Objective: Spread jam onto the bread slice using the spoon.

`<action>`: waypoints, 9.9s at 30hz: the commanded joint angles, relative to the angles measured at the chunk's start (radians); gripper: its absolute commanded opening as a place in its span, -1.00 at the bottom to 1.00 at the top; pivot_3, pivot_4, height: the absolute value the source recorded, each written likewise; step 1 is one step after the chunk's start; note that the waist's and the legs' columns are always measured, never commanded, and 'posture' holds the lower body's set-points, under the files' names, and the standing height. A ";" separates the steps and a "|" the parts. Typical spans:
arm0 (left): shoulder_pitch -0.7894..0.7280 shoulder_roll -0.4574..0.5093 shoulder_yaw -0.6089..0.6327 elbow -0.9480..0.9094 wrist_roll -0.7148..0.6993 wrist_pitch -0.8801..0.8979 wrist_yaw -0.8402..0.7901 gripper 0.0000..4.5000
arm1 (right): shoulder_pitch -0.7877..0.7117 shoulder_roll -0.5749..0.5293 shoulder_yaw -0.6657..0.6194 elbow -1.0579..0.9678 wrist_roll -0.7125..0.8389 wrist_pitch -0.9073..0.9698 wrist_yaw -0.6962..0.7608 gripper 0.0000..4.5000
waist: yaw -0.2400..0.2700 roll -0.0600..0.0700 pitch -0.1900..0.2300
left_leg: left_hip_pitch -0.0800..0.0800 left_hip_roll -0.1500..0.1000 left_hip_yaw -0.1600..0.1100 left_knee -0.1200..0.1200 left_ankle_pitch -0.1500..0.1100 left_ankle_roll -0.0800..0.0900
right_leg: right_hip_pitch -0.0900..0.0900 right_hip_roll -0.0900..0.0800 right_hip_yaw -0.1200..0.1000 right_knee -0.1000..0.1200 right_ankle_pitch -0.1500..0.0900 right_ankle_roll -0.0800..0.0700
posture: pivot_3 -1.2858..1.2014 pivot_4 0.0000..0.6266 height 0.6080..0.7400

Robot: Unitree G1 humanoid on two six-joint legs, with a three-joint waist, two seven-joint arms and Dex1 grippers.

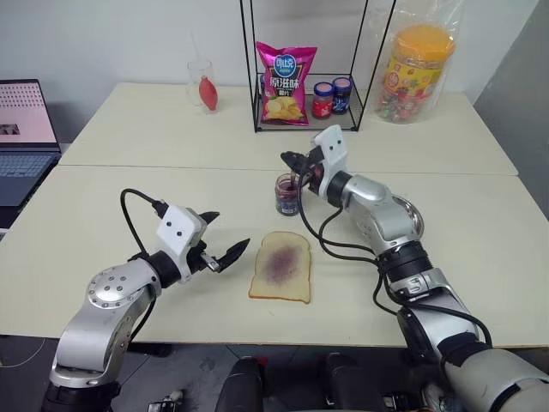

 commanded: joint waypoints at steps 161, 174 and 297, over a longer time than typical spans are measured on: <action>0.342 0.108 0.007 -0.064 0.078 -0.272 -0.167 1.00 | 0.352 -0.104 0.194 -0.753 0.160 0.308 -0.028 -1.00 | -0.019 -0.001 -0.001 | -0.007 0.013 0.001 -0.002 0.000 0.000 | -0.012 0.013 -0.001 0.001 -0.004 -0.005 | 0.03 -0.52 1.00; 0.341 0.085 0.015 -0.044 0.082 -0.276 -0.140 1.00 | 0.344 -0.056 0.007 -0.835 0.335 0.493 -0.057 -1.00 | -0.016 -0.001 -0.001 | -0.008 0.013 0.000 -0.002 0.000 0.000 | -0.011 0.013 -0.001 0.001 -0.004 -0.006 | 0.03 -0.52 1.00; -0.368 -0.003 -0.338 -0.078 -0.176 0.048 -0.160 1.00 | 0.512 -0.392 -0.794 -0.697 0.769 0.431 -0.388 -1.00 | -0.012 0.001 0.000 | -0.007 0.014 0.004 0.001 0.000 0.001 | -0.011 0.017 0.006 0.000 0.000 -0.003 | 0.03 -0.52 1.00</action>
